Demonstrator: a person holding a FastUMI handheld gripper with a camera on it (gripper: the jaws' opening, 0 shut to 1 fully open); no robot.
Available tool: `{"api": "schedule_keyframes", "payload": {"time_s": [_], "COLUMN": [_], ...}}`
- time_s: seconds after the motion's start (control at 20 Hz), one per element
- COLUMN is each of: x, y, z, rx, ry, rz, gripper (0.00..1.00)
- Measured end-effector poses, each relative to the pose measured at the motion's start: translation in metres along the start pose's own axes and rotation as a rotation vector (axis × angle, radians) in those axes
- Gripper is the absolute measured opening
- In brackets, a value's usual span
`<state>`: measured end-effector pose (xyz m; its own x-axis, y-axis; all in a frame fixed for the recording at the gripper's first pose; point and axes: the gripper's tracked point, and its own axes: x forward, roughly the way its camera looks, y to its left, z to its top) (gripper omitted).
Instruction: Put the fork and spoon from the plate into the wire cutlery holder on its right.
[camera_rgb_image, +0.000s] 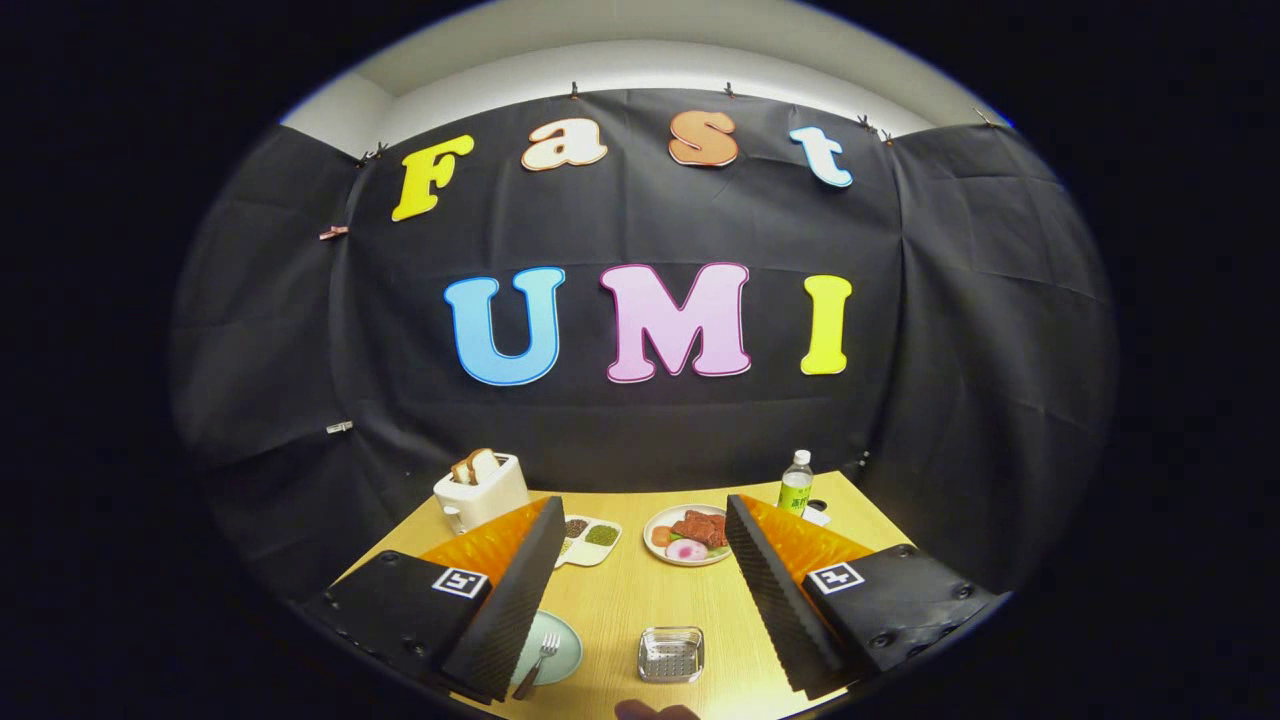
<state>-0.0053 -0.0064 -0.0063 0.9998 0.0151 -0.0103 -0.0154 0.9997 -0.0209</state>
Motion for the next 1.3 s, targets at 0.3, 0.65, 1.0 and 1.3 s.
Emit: {"api": "schedule_keyframes", "payload": {"time_s": [0.3,0.65,1.0,1.3], "x": [0.011,0.022,0.019,0.02], "y": [0.039,0.092,0.137,0.144], "z": [-0.043,-0.113,-0.227,-0.308], "rx": [-0.046,-0.074,-0.159,-0.196], "ry": [0.119,0.316,0.644,0.852], "rz": [0.078,0.162,0.24,0.202], "gripper": [1.0,1.0,1.0,0.99]}}
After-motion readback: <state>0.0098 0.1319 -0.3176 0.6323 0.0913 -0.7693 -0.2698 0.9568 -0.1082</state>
